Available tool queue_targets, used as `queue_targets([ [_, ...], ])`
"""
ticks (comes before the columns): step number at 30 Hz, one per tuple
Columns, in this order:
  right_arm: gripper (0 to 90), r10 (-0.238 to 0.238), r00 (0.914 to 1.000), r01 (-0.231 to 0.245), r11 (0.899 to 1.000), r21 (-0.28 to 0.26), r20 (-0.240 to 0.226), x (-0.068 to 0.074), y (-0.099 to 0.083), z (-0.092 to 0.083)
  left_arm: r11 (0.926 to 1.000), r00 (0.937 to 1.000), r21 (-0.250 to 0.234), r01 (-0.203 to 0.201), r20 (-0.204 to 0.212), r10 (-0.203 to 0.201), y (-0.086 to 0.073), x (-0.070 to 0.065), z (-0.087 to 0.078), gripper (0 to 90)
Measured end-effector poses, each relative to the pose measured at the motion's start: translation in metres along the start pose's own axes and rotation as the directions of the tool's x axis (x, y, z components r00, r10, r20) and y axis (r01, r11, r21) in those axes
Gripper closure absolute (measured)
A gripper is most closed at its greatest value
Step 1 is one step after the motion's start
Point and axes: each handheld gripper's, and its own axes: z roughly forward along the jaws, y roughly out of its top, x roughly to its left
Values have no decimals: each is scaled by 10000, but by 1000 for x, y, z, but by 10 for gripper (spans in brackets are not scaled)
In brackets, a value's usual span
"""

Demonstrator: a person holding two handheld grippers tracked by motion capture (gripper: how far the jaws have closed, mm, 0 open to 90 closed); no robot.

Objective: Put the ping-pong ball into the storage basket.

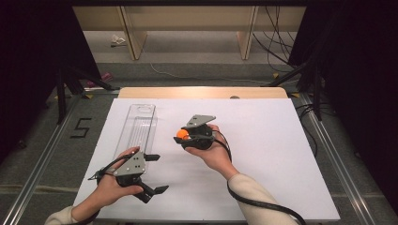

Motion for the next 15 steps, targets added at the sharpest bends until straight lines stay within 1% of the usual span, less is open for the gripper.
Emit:
queue_targets([
  [15,517,4,10000,-4,10000,-71,-26,0,3,3,10000,10000,4,-14,35,14,0,0,0,0],
])
